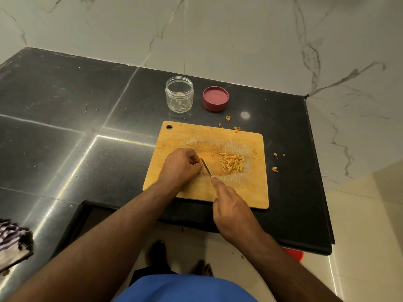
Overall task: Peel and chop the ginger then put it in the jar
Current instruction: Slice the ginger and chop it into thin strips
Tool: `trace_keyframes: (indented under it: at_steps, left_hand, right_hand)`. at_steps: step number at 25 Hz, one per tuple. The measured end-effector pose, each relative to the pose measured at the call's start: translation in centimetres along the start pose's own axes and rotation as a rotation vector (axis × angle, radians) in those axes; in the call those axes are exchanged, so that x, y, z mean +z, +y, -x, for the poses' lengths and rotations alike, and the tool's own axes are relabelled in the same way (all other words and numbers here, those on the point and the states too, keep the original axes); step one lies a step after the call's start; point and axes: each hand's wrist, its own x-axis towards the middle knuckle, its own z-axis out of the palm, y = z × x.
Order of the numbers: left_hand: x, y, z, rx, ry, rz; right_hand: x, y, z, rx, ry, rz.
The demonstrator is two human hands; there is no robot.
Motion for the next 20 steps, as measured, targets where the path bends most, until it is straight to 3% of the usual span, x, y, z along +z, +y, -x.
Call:
trace_keyframes:
  at_steps: [20]
  left_hand:
    - [0.1,-0.1,-0.1,0.008,0.008,-0.01]
  right_hand:
    - [0.3,-0.4,1.9,0.041,-0.044,0.048]
